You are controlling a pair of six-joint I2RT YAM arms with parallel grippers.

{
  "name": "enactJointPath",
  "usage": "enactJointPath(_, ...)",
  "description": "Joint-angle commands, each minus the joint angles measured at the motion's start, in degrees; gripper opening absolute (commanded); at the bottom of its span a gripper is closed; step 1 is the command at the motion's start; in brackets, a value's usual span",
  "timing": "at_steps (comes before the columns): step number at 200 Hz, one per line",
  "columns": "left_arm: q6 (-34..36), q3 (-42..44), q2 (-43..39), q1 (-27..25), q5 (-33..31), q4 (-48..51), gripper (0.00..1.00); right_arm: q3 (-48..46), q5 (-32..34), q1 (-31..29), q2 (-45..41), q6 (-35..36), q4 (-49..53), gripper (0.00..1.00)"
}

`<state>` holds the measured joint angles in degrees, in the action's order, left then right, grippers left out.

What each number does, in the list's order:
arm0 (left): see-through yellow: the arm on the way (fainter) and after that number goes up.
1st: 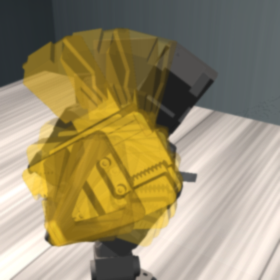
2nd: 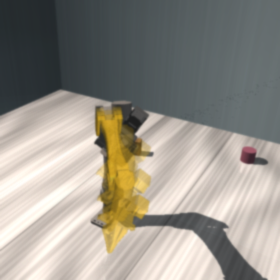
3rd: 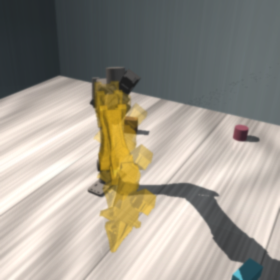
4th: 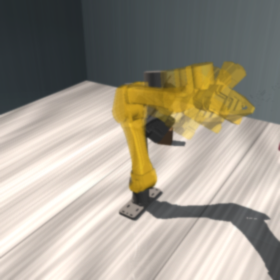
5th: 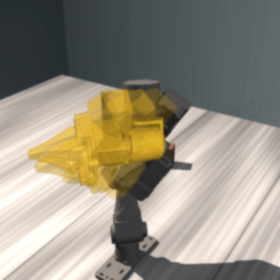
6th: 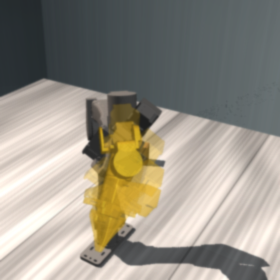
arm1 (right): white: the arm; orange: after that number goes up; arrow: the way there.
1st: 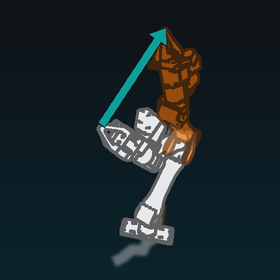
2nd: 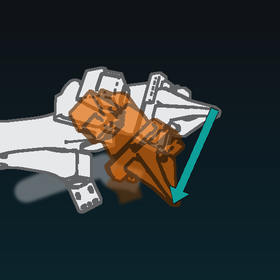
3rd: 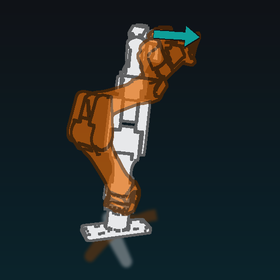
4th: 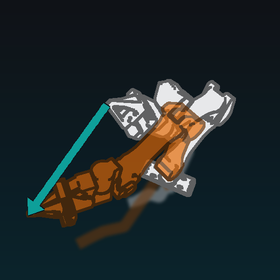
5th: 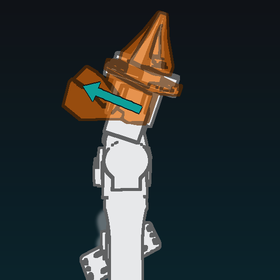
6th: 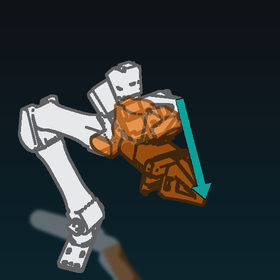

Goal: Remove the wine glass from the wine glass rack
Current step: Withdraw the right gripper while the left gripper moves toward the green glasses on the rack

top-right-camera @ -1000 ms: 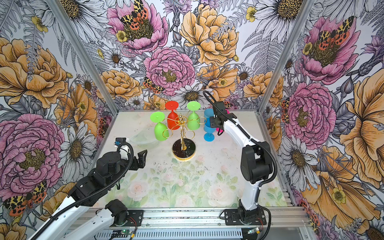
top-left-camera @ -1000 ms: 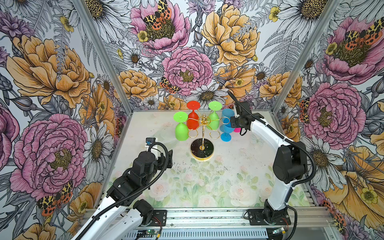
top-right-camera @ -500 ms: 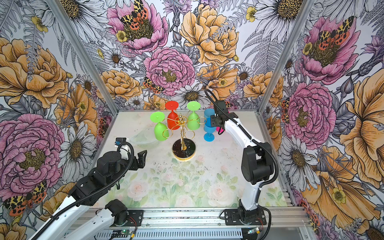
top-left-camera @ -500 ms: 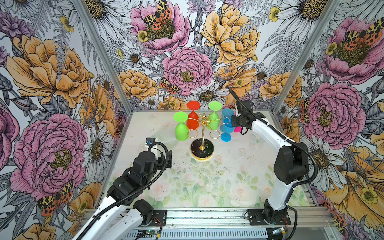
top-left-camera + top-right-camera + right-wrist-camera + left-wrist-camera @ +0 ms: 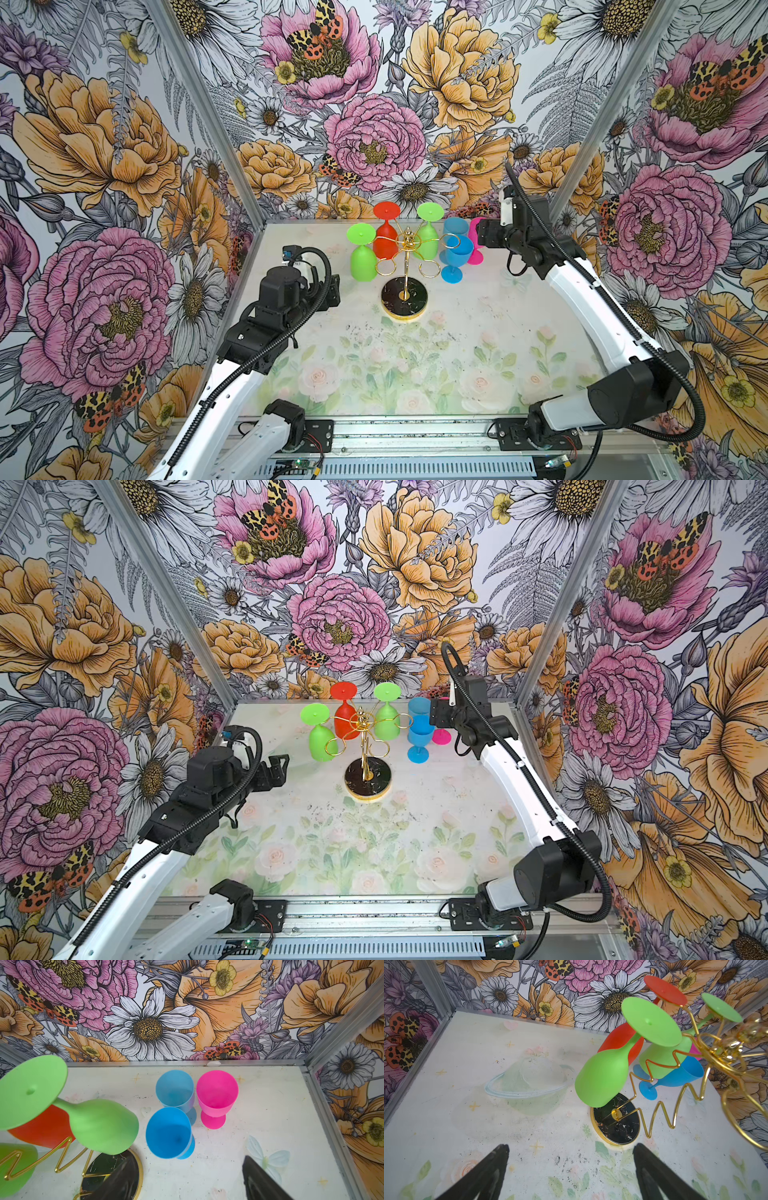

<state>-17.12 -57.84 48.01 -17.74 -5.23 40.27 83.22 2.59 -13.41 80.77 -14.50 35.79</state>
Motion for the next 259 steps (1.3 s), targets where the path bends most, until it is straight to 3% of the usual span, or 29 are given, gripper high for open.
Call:
enactJointPath(1,-2.63,-3.78,2.46,3.73,9.26,-2.80,0.92,-3.89,-5.90,0.25,-3.72,-0.93,0.34,0.82)
enactJointPath(30,-5.25,-8.68,7.79,7.29,15.56,-4.25,0.88,-9.16,-10.65,0.22,-9.36,-1.62,0.29,0.81)
enactJointPath(106,-13.53,-17.37,20.96,8.18,26.31,-8.03,0.78,-18.07,-16.19,0.27,-20.42,-2.87,0.25,0.81)
enactJointPath(154,-16.58,-19.06,24.37,8.17,27.96,-9.66,0.74,-21.31,-16.39,0.23,-22.70,-4.35,0.16,0.81)
enactJointPath(259,-22.68,-21.08,29.94,8.25,33.42,-10.33,0.47,-22.74,-16.56,0.27,-24.31,-4.37,0.16,0.81)
